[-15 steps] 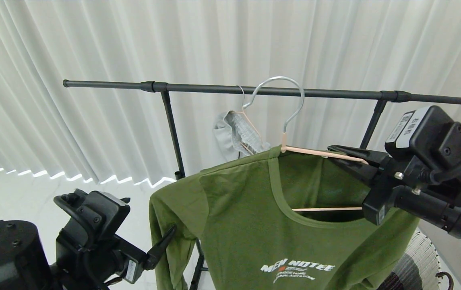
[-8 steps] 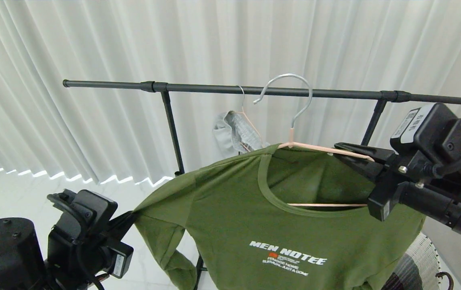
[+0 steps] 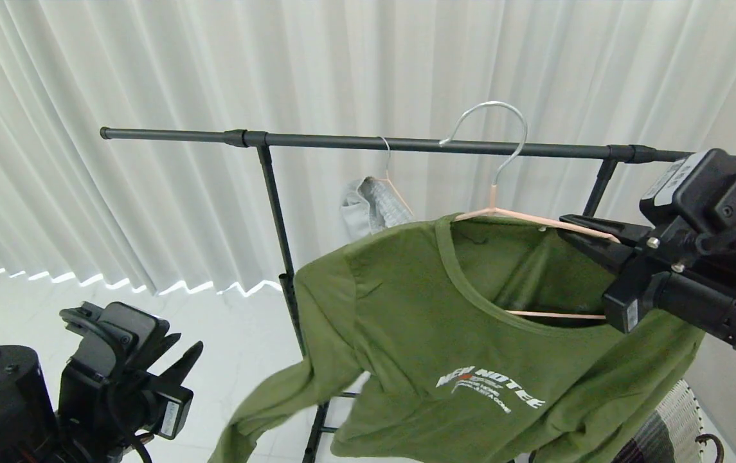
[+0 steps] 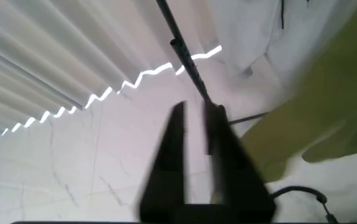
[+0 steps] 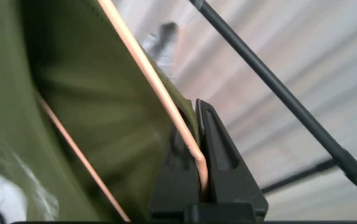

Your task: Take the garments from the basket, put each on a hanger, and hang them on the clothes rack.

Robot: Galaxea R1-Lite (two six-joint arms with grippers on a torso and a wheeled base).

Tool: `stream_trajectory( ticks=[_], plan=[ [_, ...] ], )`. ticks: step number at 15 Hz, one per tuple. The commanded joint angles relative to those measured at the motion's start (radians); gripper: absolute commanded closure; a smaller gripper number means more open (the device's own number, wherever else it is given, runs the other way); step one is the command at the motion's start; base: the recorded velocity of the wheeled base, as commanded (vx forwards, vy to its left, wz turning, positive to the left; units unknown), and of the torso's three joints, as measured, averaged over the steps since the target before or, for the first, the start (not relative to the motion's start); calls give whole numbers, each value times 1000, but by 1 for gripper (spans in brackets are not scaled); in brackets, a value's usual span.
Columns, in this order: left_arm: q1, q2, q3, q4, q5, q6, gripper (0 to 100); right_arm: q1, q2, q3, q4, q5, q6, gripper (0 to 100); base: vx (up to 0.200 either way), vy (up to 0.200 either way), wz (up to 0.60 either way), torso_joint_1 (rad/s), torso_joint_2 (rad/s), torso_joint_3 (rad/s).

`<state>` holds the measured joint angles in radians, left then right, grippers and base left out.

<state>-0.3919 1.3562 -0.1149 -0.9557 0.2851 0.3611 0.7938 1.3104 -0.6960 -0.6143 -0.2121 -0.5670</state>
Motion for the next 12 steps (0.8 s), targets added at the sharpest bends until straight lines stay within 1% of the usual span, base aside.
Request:
stream_trajectory(
  ticks=[1, 2, 4, 5, 6, 7, 8, 10, 11, 12],
  plan=[
    [-5, -22, 0, -1, -1, 1, 0, -24, 0, 6, 4, -36, -1, 100, 0, 0, 0, 0, 0, 0],
    [-12, -46, 8, -3, -1, 1, 0, -56, -11, 19, 4, -110, 4, 100, 0, 0, 0, 0, 0, 0],
    [-12, -74, 9, -3, -1, 2, 0, -157, -37, 53, 5, -156, 4, 100, 0, 0, 0, 0, 0, 0],
    [-12, -81, 9, -3, -1, 15, 0, -206, -53, 69, 13, -184, 4, 100, 0, 0, 0, 0, 0, 0],
    [-12, -85, 11, -3, -1, 22, 0, -219, -57, 72, 14, -191, 4, 100, 0, 0, 0, 0, 0, 0],
    [-10, -97, 17, -3, -1, 85, 0, -318, -94, 95, 54, -240, 4, 100, 0, 0, 0, 0, 0, 0],
    [-10, -104, 20, -3, -1, 114, 0, -377, -119, 102, 83, -263, 4, 100, 0, 0, 0, 0, 0, 0],
    [-10, -104, 18, -3, -1, 127, 0, -492, -175, 110, 160, -312, 4, 100, 0, 0, 0, 0, 0, 0],
    [-10, -104, 17, -5, -1, 127, 0, -547, -204, 113, 202, -322, 4, 100, 0, 0, 0, 0, 0, 0],
    [-12, -104, 17, -5, -1, 127, 0, -574, -217, 115, 223, -322, 4, 100, 0, 0, 0, 0, 0, 0]
  ],
)
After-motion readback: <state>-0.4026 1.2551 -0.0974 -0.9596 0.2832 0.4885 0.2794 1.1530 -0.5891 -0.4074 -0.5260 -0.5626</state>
